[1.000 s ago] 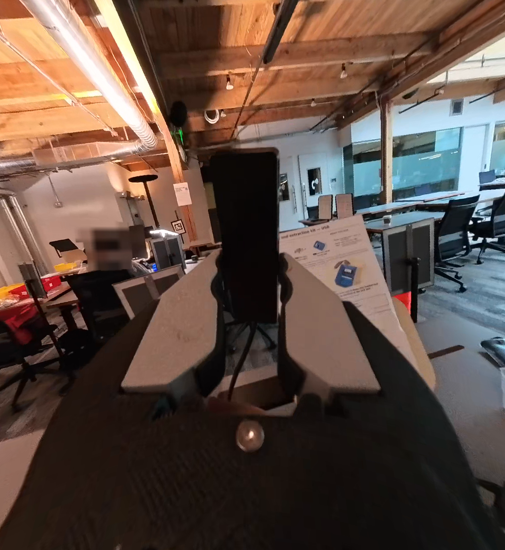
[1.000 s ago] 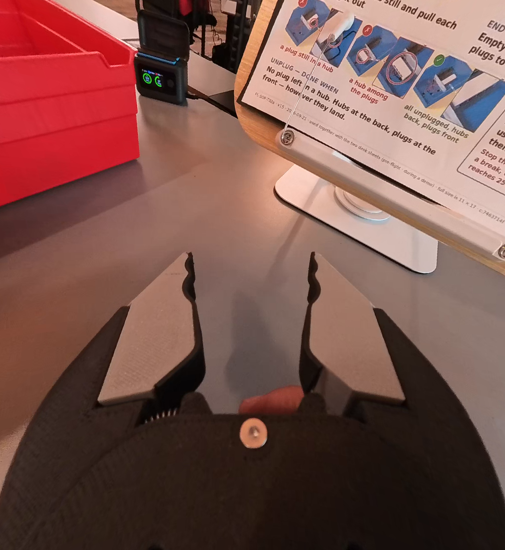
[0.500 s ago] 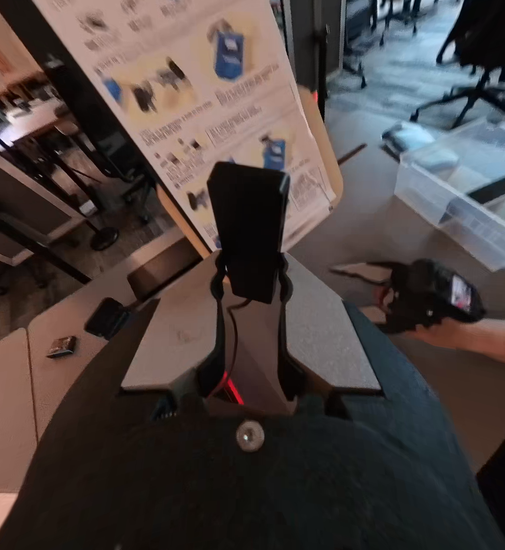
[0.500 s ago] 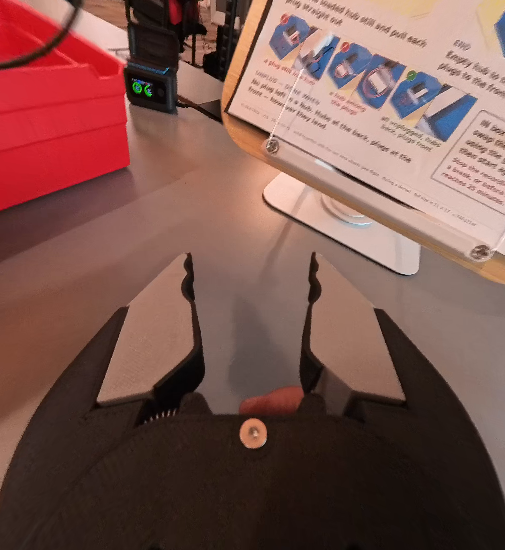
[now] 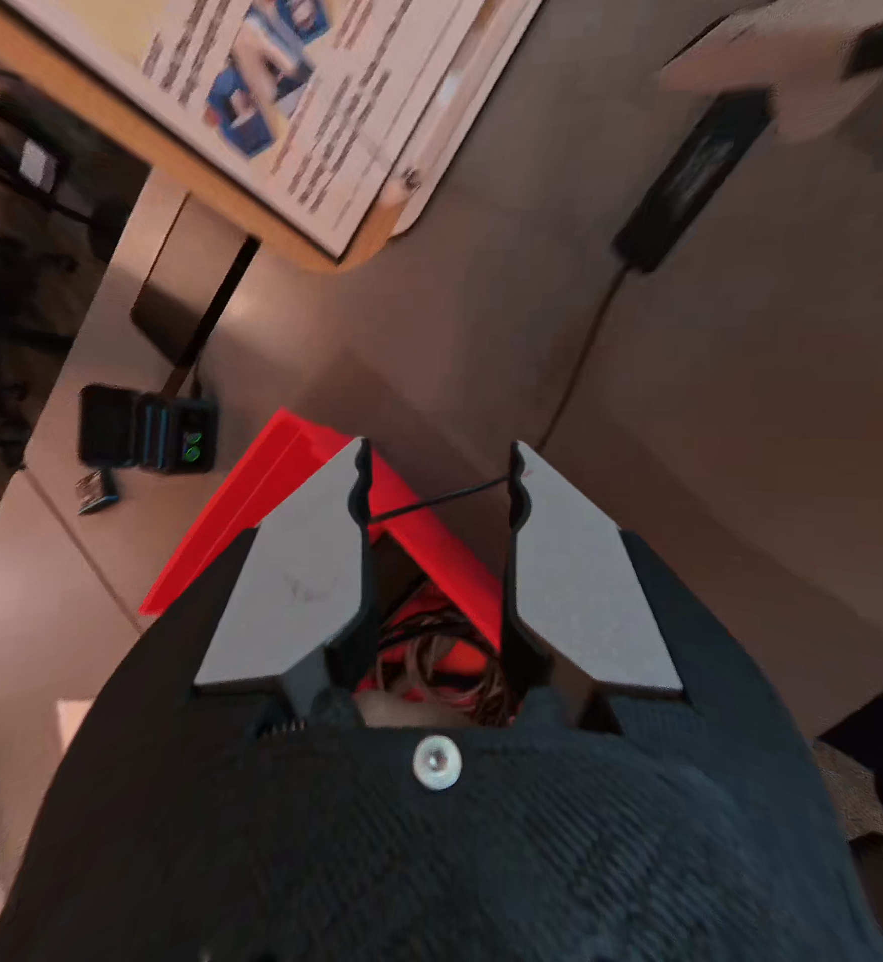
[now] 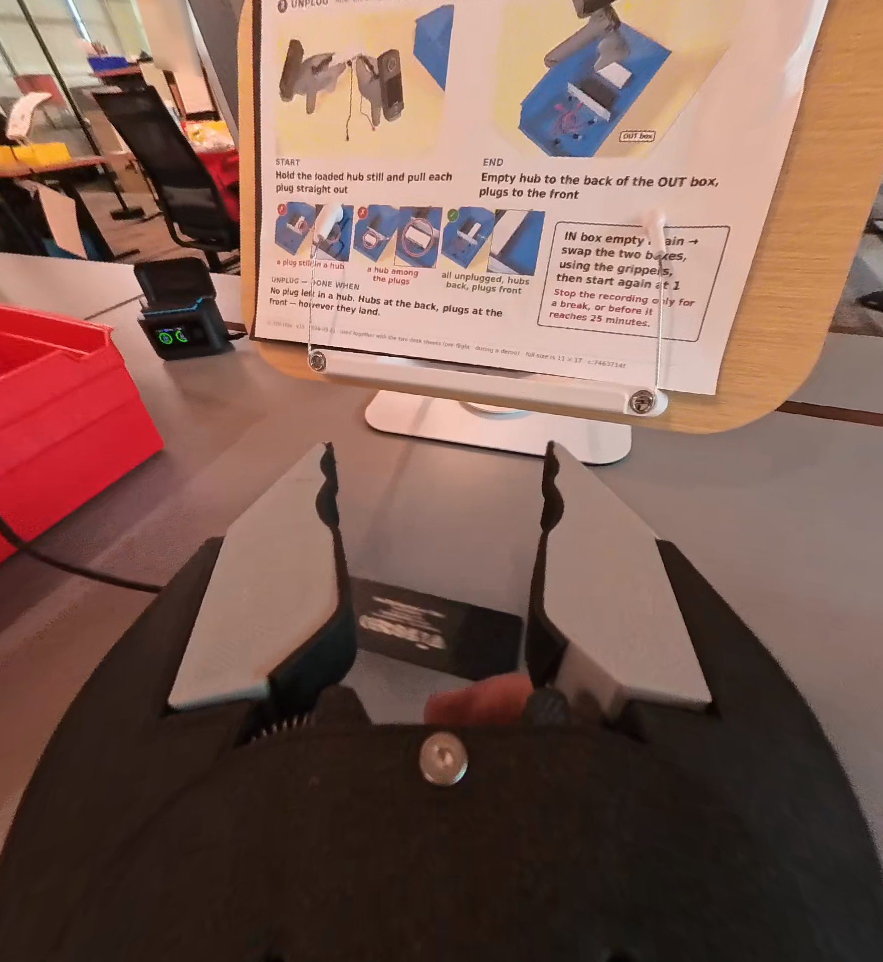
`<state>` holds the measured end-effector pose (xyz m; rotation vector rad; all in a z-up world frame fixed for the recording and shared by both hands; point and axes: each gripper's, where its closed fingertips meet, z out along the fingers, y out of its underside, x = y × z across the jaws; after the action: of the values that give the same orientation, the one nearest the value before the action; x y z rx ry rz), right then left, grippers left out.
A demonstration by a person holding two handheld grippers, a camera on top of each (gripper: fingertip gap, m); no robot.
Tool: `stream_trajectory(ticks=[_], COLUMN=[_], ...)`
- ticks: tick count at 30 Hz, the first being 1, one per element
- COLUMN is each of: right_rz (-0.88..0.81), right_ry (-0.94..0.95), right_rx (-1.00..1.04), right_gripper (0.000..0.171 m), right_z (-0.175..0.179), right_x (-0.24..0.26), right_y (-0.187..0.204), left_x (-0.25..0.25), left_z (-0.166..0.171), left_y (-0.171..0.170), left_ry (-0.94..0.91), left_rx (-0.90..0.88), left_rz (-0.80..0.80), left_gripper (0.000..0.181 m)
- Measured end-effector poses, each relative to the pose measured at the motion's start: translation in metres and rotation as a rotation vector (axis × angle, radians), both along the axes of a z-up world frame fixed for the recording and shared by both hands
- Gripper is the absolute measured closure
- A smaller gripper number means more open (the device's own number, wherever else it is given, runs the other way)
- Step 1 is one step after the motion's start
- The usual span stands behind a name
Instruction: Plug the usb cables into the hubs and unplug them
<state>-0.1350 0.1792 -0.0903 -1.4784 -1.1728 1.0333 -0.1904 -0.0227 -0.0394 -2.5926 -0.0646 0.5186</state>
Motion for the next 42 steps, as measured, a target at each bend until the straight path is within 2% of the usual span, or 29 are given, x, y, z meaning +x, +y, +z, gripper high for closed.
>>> stream_trajectory(ticks=[1, 4, 8, 14, 15, 19, 20, 22, 24, 28, 30, 31, 32, 35, 36, 37, 38, 40, 42], right_rz=[0.003, 0.007, 0.012, 0.037, 0.037, 0.018, 0.010, -0.012, -0.024, -0.015, -0.012, -0.010, -0.008, 0.004, 0.009, 0.012, 0.016, 0.020, 0.025], right_ry=[-0.005, -0.019, -0.021, -0.043, -0.045, -0.036, -0.028, -0.009, 0.010, 0.016, 0.004, -0.002, -0.009, -0.031, -0.037, -0.041, -0.044, -0.050, -0.050], right_rx=[0.002, 0.020, 0.007, -0.028, -0.025, -0.029, -0.041, -0.070, -0.102, -0.134, -0.114, -0.104, -0.096, -0.092, -0.095, -0.098, -0.098, -0.094, -0.090], right_gripper=[0.094, 0.093, 0.094, 0.094, 0.094, 0.094, 0.094, 0.095, 0.095, 0.096, 0.096, 0.096, 0.095, 0.094, 0.094, 0.094, 0.094, 0.094, 0.094], right_z=[-0.001, -0.003, -0.004, -0.011, -0.011, -0.008, -0.006, -0.002, 0.002, 0.001, -0.002, -0.003, -0.005, -0.011, -0.013, -0.015, -0.016, -0.017, -0.017], right_x=[0.000, -0.002, -0.002, -0.006, -0.007, -0.005, -0.004, 0.000, 0.003, 0.003, 0.002, 0.001, 0.001, 0.000, 0.000, -0.001, -0.001, -0.002, -0.002], right_y=[-0.001, -0.003, -0.003, -0.007, -0.007, 0.000, 0.004, 0.013, 0.020, 0.020, 0.016, 0.015, 0.013, 0.009, 0.008, 0.008, 0.007, 0.006, 0.004], left_x=[-0.012, -0.059, -0.090, -0.127, -0.131, -0.143, -0.147, -0.159, -0.157, -0.125, -0.104, -0.096, -0.089, -0.078, -0.078, -0.084, -0.092, -0.102, -0.110], left_z=[-0.001, -0.015, -0.061, -0.086, -0.089, -0.094, -0.090, -0.060, -0.017, 0.104, 0.153, 0.167, 0.167, 0.117, 0.101, 0.089, 0.075, 0.037, -0.002], left_y=[-0.010, -0.050, -0.088, -0.096, -0.095, -0.090, -0.090, -0.093, -0.089, -0.084, -0.082, -0.076, -0.064, -0.048, -0.050, -0.055, -0.063, -0.074, -0.080], left_ry=[0.023, 0.142, 0.133, 0.223, 0.227, 0.316, 0.375, 0.592, 0.766, 1.087, 1.123, 1.086, 0.987, 0.594, 0.532, 0.521, 0.510, 0.416, 0.316], left_rx=[-0.015, -0.129, -0.279, -0.299, -0.295, -0.284, -0.292, -0.267, -0.150, 0.202, 0.354, 0.399, 0.401, 0.204, 0.138, 0.081, 0.016, -0.081, -0.130], left_rz=[0.025, 0.148, 0.228, 0.230, 0.223, 0.214, 0.214, 0.237, 0.273, 0.356, 0.385, 0.368, 0.318, 0.226, 0.214, 0.225, 0.242, 0.262, 0.277], left_gripper=[0.130, 0.131, 0.124, 0.126, 0.131, 0.181, 0.181, 0.181, 0.181, 0.181, 0.181, 0.181, 0.181, 0.181, 0.176, 0.156, 0.147, 0.132, 0.127])
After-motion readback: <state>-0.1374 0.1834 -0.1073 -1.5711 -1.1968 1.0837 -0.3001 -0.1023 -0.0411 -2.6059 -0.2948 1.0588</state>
